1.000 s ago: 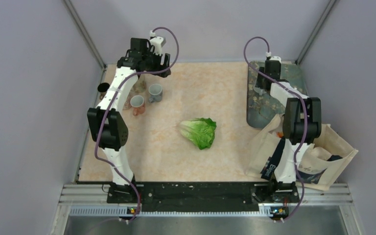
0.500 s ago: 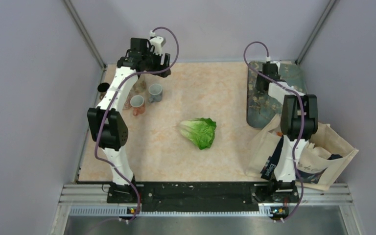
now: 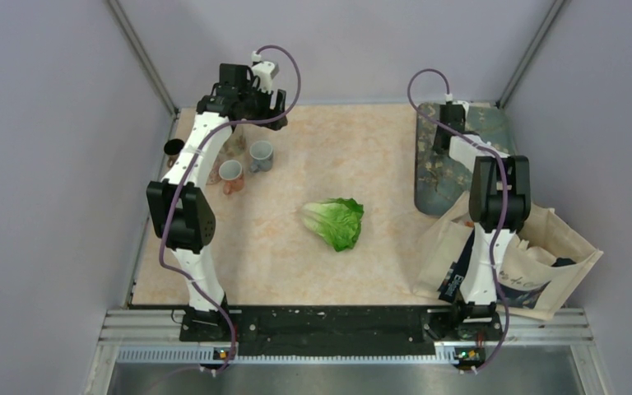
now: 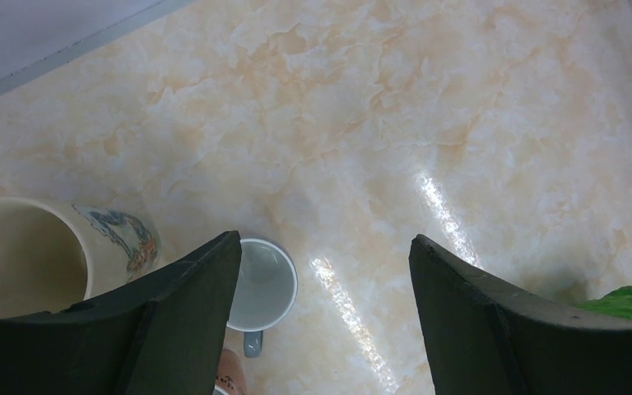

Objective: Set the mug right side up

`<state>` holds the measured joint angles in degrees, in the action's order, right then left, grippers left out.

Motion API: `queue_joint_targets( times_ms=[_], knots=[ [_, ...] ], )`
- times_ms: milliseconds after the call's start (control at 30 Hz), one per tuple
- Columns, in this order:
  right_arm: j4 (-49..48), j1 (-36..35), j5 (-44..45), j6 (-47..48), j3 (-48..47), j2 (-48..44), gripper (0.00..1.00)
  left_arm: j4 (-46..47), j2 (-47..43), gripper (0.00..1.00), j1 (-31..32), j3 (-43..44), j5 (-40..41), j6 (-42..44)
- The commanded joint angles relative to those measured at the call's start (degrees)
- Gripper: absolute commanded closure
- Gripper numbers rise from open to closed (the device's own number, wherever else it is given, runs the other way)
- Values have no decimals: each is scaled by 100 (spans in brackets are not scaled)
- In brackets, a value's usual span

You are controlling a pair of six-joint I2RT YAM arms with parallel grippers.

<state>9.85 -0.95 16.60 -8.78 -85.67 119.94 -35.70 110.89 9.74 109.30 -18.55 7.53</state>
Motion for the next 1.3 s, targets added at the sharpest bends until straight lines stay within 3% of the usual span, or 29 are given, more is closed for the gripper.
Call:
queue_joint_targets(
  times_ms=[0,300,500,633,800,867,967,1267],
  knots=[
    [-13,69,183,32,-328,81,100,116,-267,20,-16,147,-74,5],
    [-221,69,-654,-137,-103,-1074,100,-132,-207,19,-22,609,-343,-160],
    [-648,-69,-1735,-651,-28,-1883,100,10,-75,17,-18,1068,-1236,-721],
    [-1348,-365,-2713,-1328,-16,-2218,100,143,48,16,85,1365,-1412,-1150],
    [-2415,-859,-3396,-2196,-136,-2313,100,600,227,14,209,1796,-1934,-1883],
    [-2956,-1012,-3583,-2549,-143,-2293,100,798,317,7,312,1933,-1990,-1995],
    [-3605,-1177,-3952,-3127,-225,-2134,100,1041,470,6,378,2181,-2129,-2275],
    [-4123,-1553,-4399,-3718,-789,-1467,100,2198,661,11,535,2053,-2698,-3312]
  ],
)
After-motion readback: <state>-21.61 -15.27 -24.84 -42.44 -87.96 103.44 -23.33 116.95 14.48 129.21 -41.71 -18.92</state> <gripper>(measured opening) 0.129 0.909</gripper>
